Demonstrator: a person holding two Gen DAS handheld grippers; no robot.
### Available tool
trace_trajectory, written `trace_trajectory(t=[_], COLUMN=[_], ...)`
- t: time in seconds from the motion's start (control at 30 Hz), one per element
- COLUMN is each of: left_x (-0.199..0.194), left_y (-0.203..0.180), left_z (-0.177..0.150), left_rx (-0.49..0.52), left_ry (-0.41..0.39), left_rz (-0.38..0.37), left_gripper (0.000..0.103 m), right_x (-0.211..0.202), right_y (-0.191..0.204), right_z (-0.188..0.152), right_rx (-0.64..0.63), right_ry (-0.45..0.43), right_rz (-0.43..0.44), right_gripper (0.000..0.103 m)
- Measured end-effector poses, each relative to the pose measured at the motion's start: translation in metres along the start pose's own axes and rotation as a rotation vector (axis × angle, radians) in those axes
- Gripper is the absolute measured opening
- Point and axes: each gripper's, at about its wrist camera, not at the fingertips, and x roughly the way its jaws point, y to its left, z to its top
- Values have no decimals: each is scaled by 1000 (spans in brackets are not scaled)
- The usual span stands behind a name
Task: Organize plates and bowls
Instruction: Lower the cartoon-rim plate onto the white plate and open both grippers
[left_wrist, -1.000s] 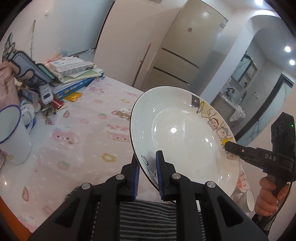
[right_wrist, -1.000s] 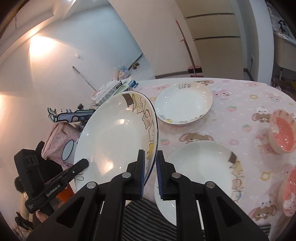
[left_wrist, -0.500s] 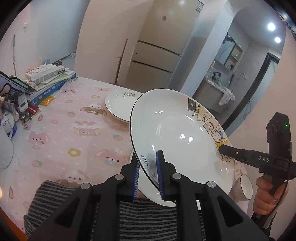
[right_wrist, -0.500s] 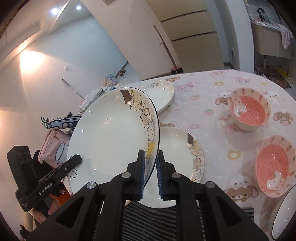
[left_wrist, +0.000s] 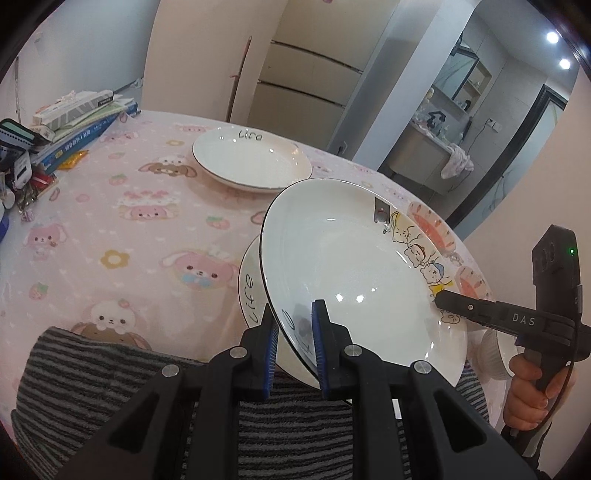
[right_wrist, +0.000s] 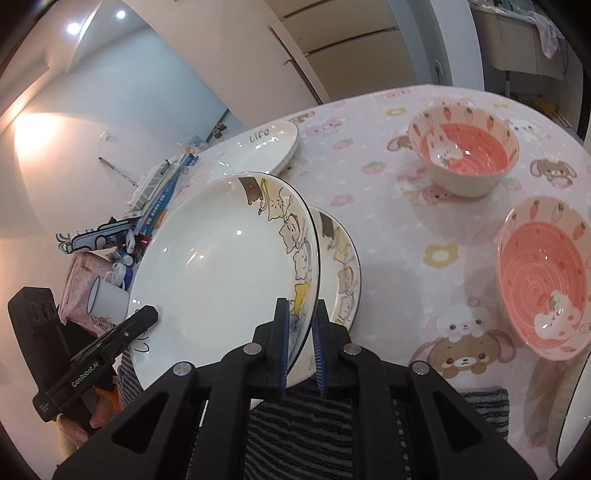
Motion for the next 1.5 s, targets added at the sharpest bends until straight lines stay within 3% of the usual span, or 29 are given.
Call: trace_trajectory(t=[0.57, 1.13, 1.5], left_x=[43, 58, 62], left_y=[1, -3, -7], left_z=[-19, -21, -17], left_rx=[16, 29, 40], left_ry=[100, 88, 66], left_rz=[22, 39, 99], left_gripper=[19, 19, 20], right_x=[29, 30, 39], right_y=[-29, -19, -13], right_z=[-15, -11, -6], right_rx=[39, -42, -73], right_ry=[64, 21, 20], right_rz=[-55, -155, -193], right_gripper=[16, 16, 17])
